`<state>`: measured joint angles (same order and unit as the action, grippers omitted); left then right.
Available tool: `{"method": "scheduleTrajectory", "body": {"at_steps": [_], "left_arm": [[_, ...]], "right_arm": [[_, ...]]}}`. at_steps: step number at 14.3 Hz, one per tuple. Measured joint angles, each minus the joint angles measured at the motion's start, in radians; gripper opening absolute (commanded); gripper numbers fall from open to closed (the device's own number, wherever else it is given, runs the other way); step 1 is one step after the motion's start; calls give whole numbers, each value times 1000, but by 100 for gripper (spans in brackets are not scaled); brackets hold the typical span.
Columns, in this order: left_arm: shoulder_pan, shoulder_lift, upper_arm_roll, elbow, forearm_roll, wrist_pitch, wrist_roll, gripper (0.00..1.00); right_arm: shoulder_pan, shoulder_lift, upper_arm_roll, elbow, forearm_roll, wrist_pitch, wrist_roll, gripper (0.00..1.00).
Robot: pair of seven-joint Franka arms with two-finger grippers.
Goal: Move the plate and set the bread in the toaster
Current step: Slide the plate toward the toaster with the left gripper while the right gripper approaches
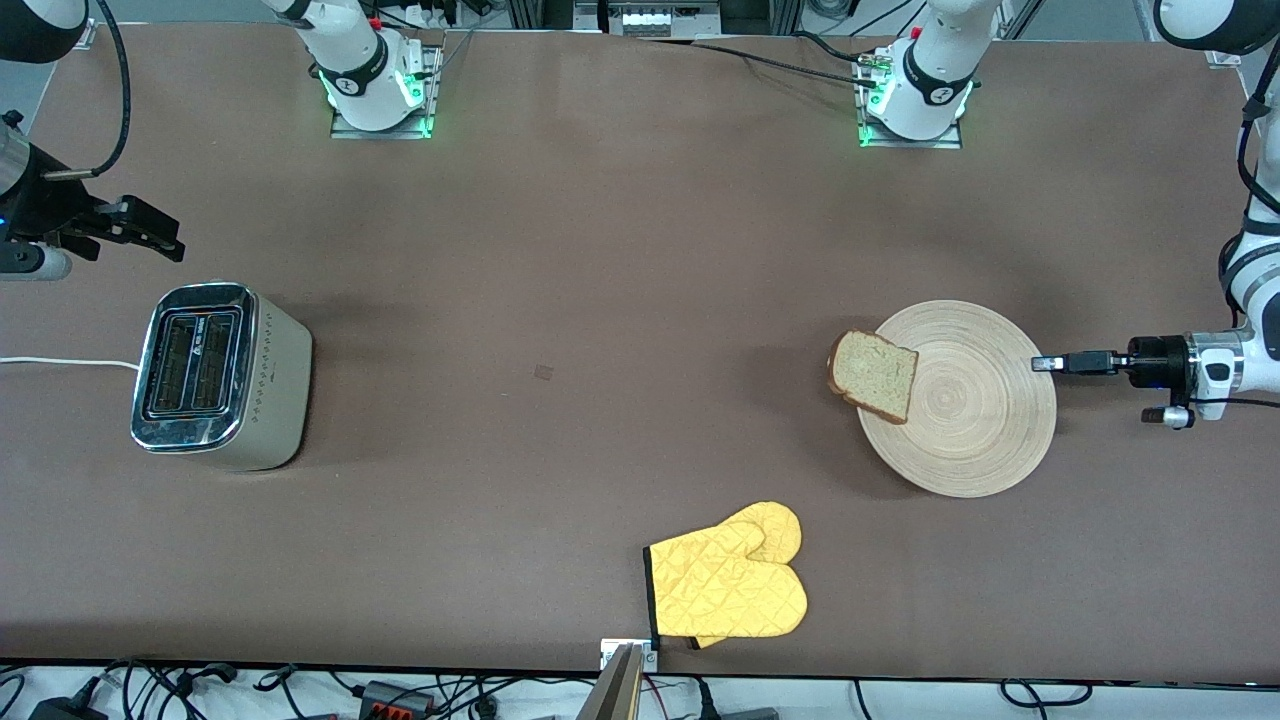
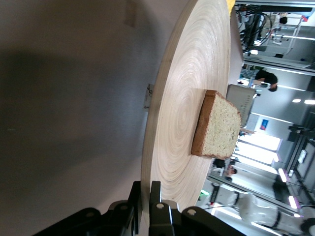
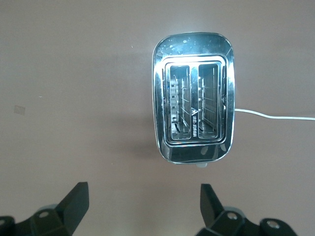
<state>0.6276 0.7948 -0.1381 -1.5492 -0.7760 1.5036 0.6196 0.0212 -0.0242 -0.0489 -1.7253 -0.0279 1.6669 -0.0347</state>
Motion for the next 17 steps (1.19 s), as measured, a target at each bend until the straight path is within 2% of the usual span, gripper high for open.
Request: {"method": "scheduleTrajectory", "body": {"at_steps": [4, 8, 13, 17], "left_arm": [[-96, 0, -29, -3, -52, 17, -50, 1], [-184, -26, -78, -66, -128, 179, -96, 0], [-196, -149, -268, -242, -162, 423, -243, 0], [-195, -169, -403, -357, -251, 632, -247, 0]], "right_arm": [[-1, 2, 0, -1, 0, -4, 0, 100], [41, 41, 2, -17, 2, -5, -1, 100], [165, 190, 10, -12, 44, 62, 5, 100], [247, 281, 10, 9, 61, 144, 8, 100]]}}
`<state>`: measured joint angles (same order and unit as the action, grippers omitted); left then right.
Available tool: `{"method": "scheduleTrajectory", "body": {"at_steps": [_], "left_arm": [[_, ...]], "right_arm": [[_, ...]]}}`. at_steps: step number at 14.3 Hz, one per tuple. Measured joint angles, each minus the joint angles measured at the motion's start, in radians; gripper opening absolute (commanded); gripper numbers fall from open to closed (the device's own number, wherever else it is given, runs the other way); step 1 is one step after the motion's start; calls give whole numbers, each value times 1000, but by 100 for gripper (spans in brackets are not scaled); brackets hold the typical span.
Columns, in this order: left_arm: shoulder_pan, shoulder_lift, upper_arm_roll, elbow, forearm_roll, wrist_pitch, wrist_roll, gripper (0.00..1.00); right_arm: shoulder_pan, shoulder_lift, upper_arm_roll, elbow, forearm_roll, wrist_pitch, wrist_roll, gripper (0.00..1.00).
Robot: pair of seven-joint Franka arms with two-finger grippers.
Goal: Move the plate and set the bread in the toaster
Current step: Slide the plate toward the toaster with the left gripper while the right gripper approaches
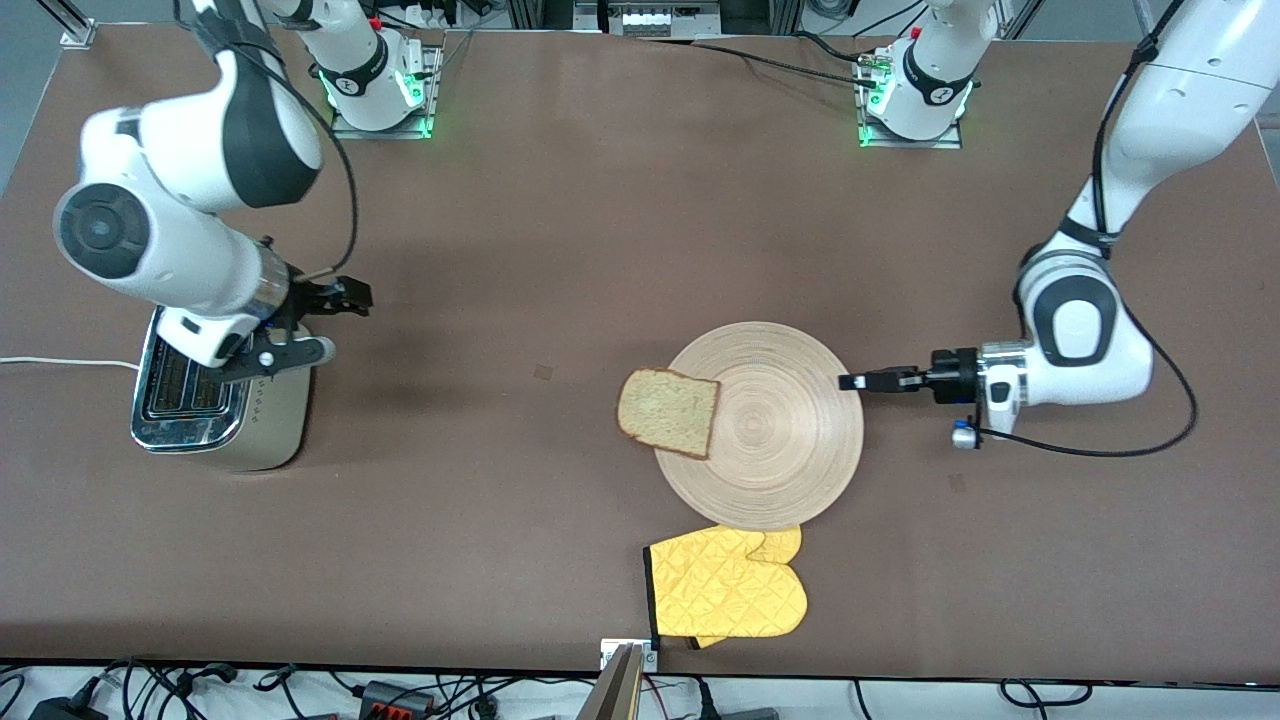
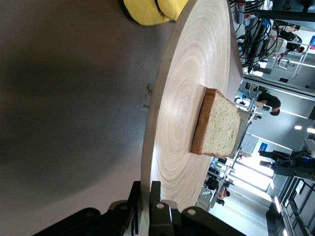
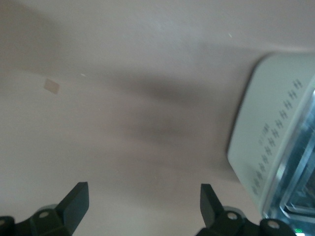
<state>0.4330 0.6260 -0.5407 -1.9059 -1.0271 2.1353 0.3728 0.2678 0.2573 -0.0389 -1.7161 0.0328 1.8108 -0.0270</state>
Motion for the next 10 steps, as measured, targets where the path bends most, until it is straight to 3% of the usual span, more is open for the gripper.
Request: {"method": "scheduleTrajectory", "body": {"at_steps": [4, 7, 10], "left_arm": [[-7, 0, -173, -98, -128, 242, 29, 0], [-50, 2, -203, -138, -202, 329, 125, 0], [-97, 15, -204, -151, -230, 357, 160, 0]], "right_arm": [[2, 40, -8, 2, 7, 59, 0, 100], [2, 69, -10, 2, 103, 70, 17, 100], [-8, 104, -16, 2, 138, 106, 63, 100]]}}
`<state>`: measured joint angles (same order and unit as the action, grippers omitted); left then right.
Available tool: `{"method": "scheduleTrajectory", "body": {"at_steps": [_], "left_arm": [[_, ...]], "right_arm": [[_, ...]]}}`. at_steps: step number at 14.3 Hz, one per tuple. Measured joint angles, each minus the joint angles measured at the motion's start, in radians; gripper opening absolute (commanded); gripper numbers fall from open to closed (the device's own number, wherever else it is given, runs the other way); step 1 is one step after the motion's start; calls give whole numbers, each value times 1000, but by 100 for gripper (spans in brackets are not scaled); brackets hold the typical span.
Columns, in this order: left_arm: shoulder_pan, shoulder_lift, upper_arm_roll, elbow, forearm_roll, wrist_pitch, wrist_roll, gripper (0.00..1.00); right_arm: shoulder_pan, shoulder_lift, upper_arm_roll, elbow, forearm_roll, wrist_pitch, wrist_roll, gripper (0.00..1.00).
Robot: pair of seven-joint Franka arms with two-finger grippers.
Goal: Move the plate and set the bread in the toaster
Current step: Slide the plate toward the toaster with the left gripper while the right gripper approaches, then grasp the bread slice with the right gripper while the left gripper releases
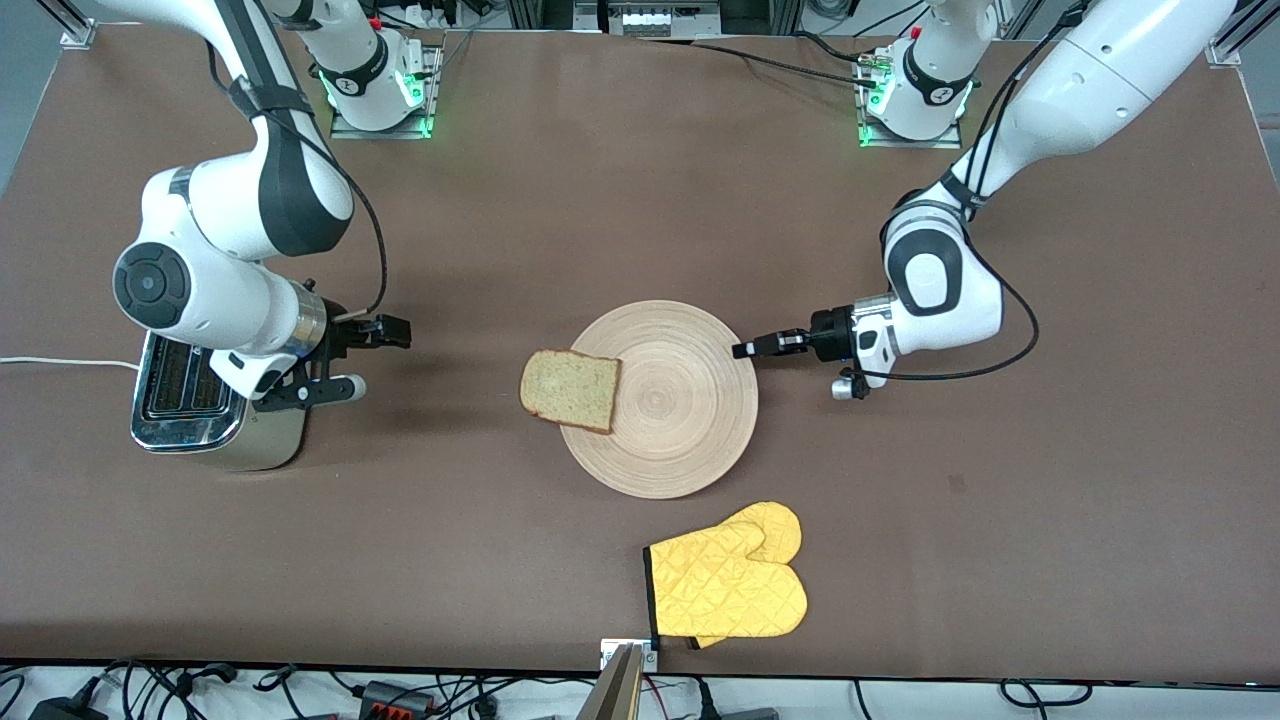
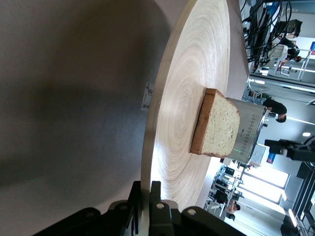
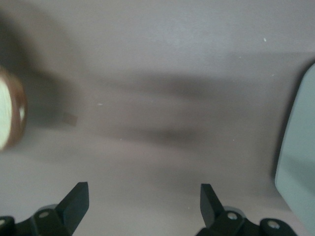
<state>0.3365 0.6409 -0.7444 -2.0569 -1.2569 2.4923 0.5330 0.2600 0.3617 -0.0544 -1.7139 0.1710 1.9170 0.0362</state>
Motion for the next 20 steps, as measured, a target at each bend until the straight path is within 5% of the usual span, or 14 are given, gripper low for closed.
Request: {"method": "scheduleTrajectory", "body": {"at_steps": [8, 16, 17, 20], "left_arm": [[-88, 54, 0, -2, -141, 58, 171, 0], [-94, 88, 4, -5, -176, 118, 184, 0], [-99, 93, 4, -6, -176, 119, 191, 3], [-108, 105, 3, -6, -176, 120, 207, 42]], "right_arm": [[-15, 34, -1, -1, 149, 3, 47, 100], [-48, 147, -2, -31, 495, 4, 42, 100], [-47, 163, -2, -32, 537, 4, 42, 100], [-47, 203, -2, -32, 623, 4, 13, 100]]}}
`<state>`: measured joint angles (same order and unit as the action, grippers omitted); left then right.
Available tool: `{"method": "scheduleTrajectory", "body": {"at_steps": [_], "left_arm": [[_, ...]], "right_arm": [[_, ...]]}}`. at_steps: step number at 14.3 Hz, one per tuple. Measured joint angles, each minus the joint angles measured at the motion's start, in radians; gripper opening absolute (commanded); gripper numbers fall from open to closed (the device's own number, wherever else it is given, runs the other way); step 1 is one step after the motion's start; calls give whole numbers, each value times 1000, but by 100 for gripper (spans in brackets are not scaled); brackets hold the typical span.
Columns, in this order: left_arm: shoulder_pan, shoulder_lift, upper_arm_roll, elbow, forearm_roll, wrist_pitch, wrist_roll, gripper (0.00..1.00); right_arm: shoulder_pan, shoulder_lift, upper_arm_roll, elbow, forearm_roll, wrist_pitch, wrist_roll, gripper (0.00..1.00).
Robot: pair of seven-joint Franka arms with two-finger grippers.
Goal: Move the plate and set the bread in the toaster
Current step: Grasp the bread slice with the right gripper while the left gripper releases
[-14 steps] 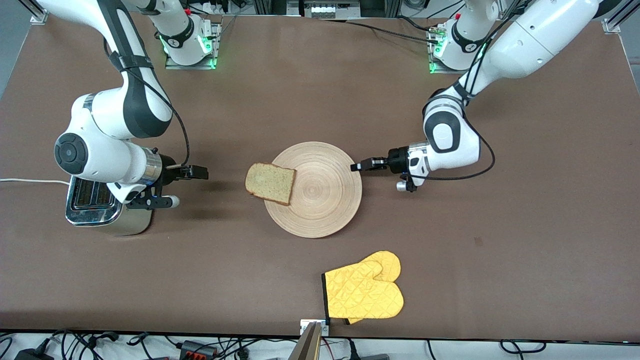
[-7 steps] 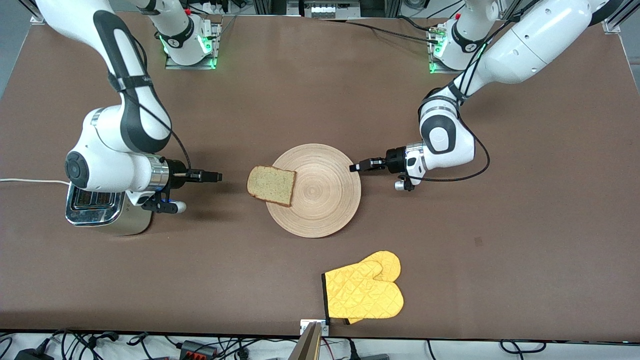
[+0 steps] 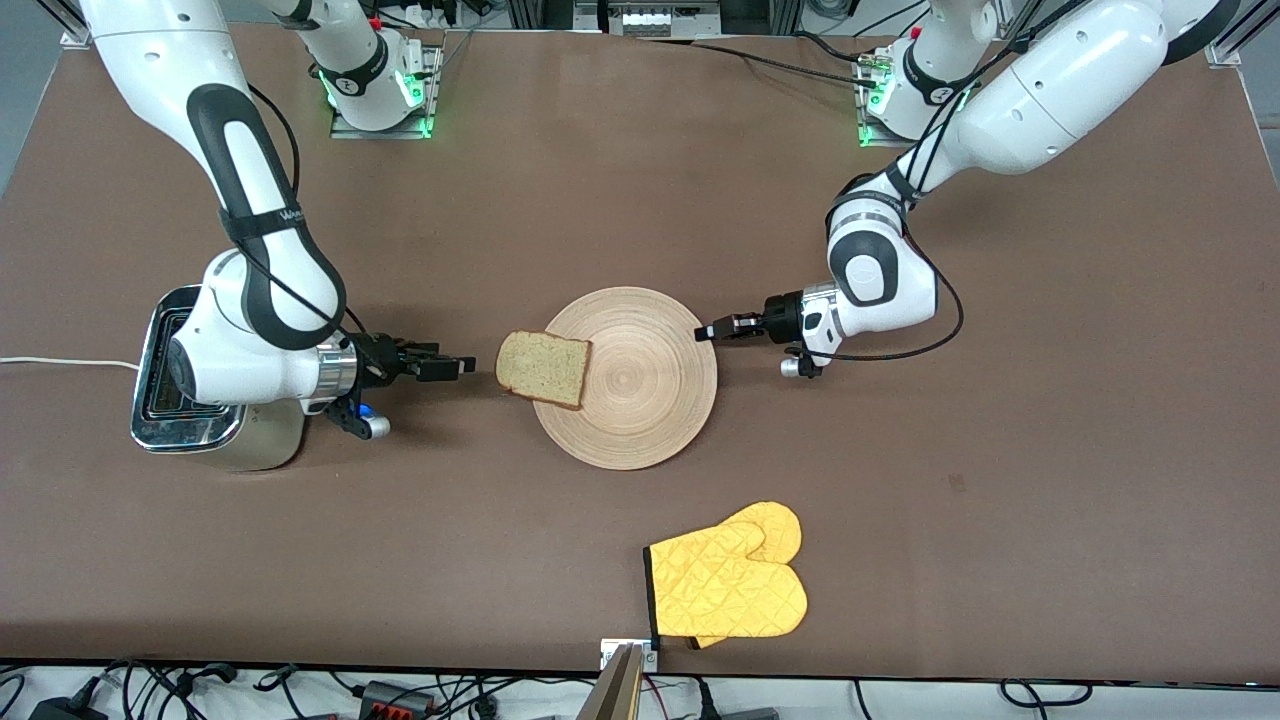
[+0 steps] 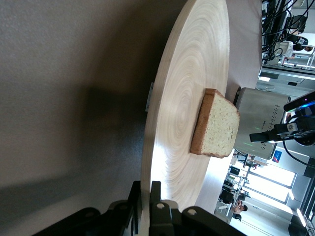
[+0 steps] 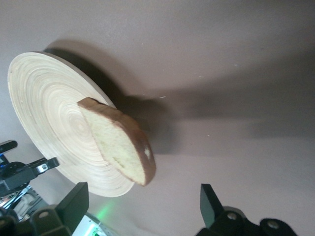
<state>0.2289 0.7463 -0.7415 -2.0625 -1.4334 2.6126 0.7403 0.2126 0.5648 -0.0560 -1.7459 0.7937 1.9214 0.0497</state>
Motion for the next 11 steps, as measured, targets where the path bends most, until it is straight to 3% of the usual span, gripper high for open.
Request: {"method": "scheduleTrajectory", "body": {"at_steps": [4, 9, 11], "left_arm": [[2, 0, 0, 8, 0, 0, 10, 100], [53, -18, 17, 25, 11, 1, 33, 100], [76, -40, 36, 28, 105, 0, 39, 100]], "right_arm": [[0, 23, 0, 0, 27, 0, -18, 100], [3, 28, 6, 0, 27, 0, -48, 100], [5, 38, 8, 0, 33, 0, -87, 100]]}}
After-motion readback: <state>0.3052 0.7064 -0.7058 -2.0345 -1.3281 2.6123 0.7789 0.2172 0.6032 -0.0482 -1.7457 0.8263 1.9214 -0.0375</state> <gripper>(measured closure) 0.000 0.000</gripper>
